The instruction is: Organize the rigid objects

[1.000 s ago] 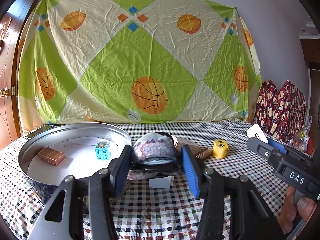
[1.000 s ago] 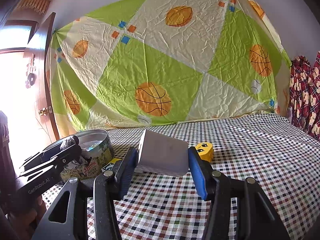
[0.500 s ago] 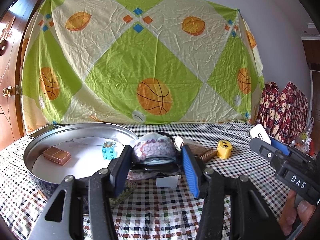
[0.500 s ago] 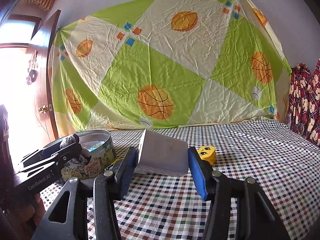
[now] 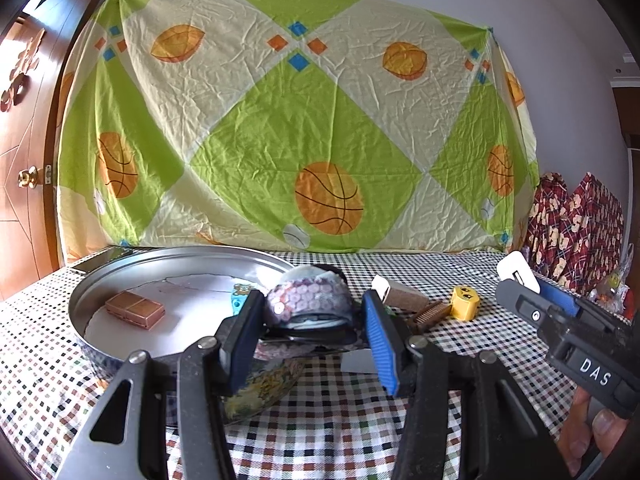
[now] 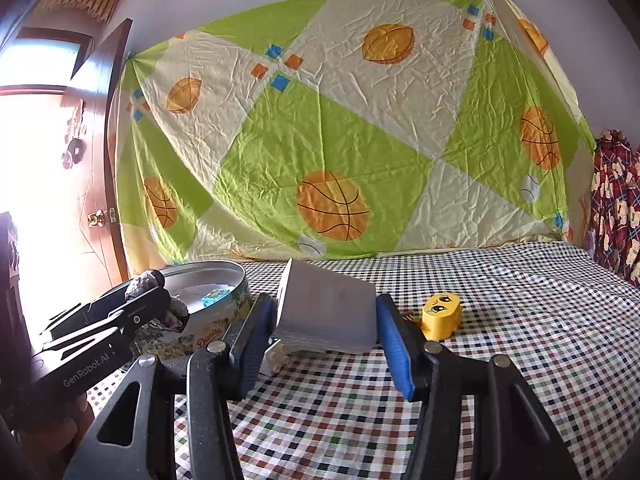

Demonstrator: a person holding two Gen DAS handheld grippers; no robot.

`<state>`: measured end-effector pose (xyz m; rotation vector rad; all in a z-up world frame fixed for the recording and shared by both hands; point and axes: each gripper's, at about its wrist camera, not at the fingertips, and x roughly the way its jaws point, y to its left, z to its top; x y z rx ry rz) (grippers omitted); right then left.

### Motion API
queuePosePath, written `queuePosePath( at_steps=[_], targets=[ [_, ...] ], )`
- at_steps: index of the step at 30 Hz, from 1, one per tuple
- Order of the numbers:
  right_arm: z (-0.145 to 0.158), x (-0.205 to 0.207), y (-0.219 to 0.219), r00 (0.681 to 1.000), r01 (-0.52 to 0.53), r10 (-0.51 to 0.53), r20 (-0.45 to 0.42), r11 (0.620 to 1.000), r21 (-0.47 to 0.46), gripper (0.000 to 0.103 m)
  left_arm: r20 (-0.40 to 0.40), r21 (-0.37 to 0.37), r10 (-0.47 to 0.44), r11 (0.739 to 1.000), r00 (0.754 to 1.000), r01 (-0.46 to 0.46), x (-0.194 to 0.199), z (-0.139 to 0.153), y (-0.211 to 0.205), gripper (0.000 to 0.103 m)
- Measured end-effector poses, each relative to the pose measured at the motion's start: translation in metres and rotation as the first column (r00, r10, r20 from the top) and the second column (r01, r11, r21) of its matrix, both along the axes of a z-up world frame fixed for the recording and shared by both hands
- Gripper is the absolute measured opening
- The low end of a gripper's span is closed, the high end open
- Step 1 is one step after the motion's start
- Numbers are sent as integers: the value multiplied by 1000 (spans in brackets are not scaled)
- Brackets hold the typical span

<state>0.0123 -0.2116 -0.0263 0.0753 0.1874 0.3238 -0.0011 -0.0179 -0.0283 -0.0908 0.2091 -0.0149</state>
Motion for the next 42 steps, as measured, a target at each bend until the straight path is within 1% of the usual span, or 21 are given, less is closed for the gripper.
queuePosePath(
  at_steps=[6,20,28,42],
  targets=[
    [0,0,12,1000,-24,24,0,1000,-13,55,16,15,10,1000,1000,-10,-5,-1,5,50],
    [-2,-2,28,998,-56,57,3,998,-40,55,54,-30,35,999,998,-33,-15,-2,30,50],
    [-3,-6,38,998,-65,66,20,996,-68,55,93,-25,36,999,995,-34,-21,-2,37,50],
    [-4,-8,63,995,-92,95,20,991,-95,55,74,-61,74,996,995,-69,-19,-2,56,50]
  ],
)
